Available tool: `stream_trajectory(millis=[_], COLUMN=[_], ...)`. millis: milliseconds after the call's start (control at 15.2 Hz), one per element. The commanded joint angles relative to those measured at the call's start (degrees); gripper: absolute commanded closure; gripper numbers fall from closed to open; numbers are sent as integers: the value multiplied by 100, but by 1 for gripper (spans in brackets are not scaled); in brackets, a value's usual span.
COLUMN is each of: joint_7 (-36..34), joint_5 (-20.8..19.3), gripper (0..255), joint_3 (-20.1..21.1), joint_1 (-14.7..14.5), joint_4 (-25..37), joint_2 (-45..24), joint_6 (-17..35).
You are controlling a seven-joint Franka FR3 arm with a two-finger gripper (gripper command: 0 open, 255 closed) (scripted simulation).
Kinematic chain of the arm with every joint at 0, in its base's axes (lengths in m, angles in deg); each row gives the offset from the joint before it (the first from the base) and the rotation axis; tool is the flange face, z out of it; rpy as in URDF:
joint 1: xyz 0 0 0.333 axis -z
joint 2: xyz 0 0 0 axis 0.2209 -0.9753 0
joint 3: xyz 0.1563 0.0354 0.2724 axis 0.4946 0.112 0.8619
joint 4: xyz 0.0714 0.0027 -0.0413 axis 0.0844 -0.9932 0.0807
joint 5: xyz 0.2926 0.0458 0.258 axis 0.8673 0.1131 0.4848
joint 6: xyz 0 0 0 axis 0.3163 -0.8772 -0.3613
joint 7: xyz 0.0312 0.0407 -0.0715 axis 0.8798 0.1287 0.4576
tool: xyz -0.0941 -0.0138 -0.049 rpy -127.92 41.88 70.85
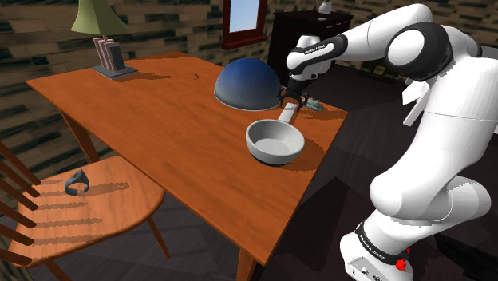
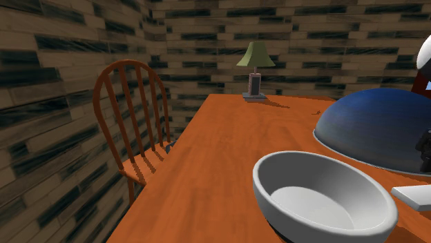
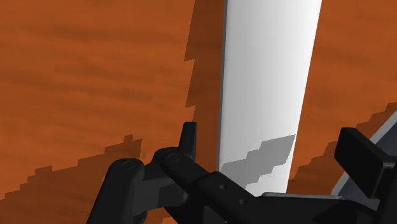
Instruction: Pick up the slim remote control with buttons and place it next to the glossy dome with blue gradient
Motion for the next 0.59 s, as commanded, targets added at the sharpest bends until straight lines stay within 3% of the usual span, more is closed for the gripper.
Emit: stream_trajectory(millis=[0, 528], joint_7=[48, 61], joint_5=[54, 75], gripper=[0, 0], joint_3=[19, 28], joint_1=[23, 29], joint_4=[202, 279], joint_2=[134, 189], joint_6=[-329, -460])
